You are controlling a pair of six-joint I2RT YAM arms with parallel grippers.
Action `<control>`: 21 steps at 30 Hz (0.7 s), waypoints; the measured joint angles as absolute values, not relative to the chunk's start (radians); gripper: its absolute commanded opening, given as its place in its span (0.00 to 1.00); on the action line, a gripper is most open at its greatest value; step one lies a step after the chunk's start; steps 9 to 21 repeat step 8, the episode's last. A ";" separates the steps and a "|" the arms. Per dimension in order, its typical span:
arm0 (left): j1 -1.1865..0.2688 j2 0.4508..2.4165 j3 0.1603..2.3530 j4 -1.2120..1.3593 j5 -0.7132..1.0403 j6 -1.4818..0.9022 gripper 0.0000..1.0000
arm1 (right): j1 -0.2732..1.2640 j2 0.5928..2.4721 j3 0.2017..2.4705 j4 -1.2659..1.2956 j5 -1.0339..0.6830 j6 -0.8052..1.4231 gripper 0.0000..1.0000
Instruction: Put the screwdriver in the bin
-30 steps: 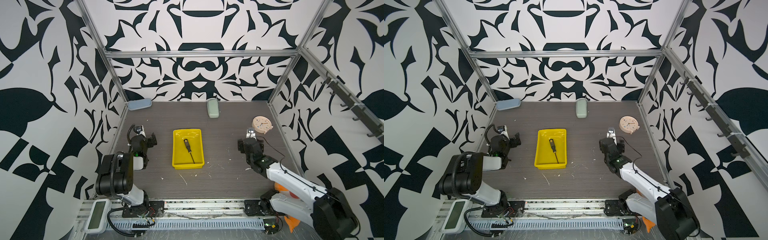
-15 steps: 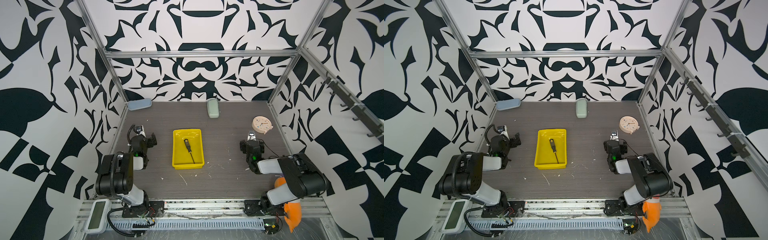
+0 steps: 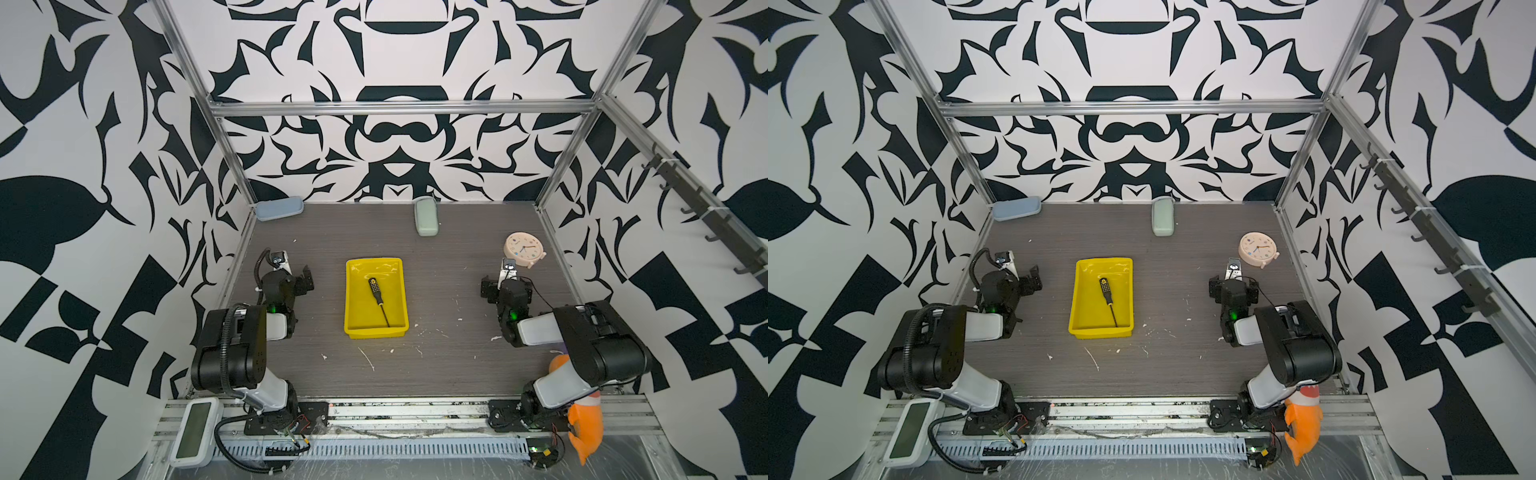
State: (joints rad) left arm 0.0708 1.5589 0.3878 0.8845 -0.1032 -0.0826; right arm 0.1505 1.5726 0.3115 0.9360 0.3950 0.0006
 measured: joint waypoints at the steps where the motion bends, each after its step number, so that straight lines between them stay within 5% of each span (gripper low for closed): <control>1: 0.071 1.559 0.388 0.884 -0.103 -0.083 0.99 | 0.150 1.573 0.312 0.936 0.390 0.001 1.00; 21: 0.071 1.559 0.388 0.884 -0.103 -0.083 0.99 | 0.125 1.573 0.326 0.926 0.342 0.007 1.00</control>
